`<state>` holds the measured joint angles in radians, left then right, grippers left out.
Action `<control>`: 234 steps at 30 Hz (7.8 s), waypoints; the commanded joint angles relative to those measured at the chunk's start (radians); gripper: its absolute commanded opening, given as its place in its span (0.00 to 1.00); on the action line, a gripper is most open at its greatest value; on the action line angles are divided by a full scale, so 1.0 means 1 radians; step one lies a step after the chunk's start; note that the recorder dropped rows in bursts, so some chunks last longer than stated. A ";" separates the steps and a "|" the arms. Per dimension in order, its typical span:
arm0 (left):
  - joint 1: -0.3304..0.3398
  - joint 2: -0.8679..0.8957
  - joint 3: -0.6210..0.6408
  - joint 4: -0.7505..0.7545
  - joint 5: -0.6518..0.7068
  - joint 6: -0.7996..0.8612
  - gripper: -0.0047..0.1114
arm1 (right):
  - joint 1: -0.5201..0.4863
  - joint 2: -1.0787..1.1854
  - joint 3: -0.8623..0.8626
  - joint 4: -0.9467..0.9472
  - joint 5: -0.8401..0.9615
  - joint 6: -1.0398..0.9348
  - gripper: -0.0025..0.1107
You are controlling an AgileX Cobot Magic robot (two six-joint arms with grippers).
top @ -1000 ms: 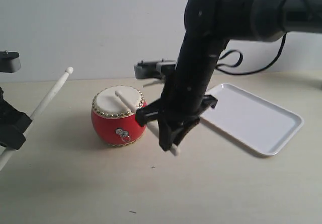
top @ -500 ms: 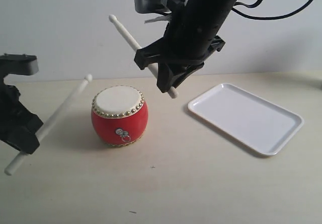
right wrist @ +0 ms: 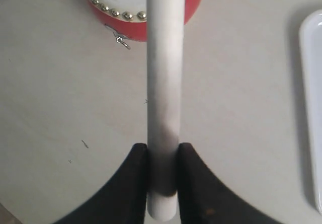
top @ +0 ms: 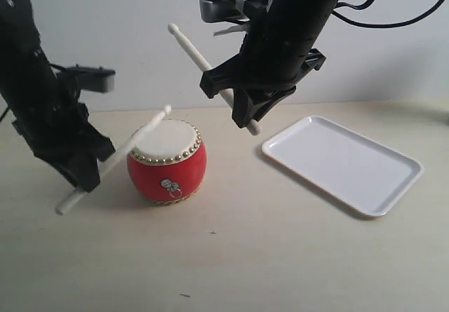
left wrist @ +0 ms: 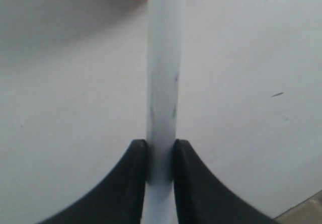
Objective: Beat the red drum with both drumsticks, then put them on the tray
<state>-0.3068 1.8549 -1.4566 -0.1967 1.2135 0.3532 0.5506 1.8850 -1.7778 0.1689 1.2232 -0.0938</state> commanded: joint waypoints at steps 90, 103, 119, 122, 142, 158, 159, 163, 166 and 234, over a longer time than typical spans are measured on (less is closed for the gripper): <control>-0.137 0.064 -0.232 -0.330 0.008 0.087 0.04 | -0.635 0.170 0.397 0.309 -0.234 0.008 0.02; -0.155 0.064 -0.232 -0.330 0.008 0.081 0.04 | -0.635 0.286 0.375 0.311 -0.285 0.008 0.02; -0.155 0.064 -0.232 -0.330 0.008 0.087 0.04 | -0.635 0.293 0.375 0.311 -0.278 0.016 0.38; -0.155 0.064 -0.232 -0.330 0.008 0.092 0.04 | -0.635 0.280 0.375 0.311 -0.280 0.016 0.40; -0.184 0.181 -0.232 -0.616 0.008 0.252 0.04 | -0.633 -0.151 0.502 0.875 -0.233 -0.470 0.46; -0.234 0.216 -0.230 -0.645 0.008 0.297 0.04 | -0.633 -0.100 0.575 1.112 -0.002 -1.055 0.54; -0.234 0.216 -0.230 -0.645 0.008 0.297 0.04 | -0.633 -0.090 0.575 1.112 -0.002 -1.073 0.54; -0.234 0.216 -0.214 -0.633 0.008 0.297 0.04 | -0.633 -0.061 0.575 1.117 -0.002 -1.117 0.54; -0.234 0.216 -0.183 -0.631 0.008 0.297 0.04 | -0.633 -0.055 0.575 1.122 -0.002 -1.152 0.54; -0.270 0.045 -0.175 -0.518 0.008 0.322 0.68 | -0.674 0.134 0.254 0.822 -0.017 -0.504 0.02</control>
<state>-0.5781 1.9383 -1.6243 -0.7226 1.2143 0.6942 -0.1044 1.9715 -1.4444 1.0747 1.2039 -0.7020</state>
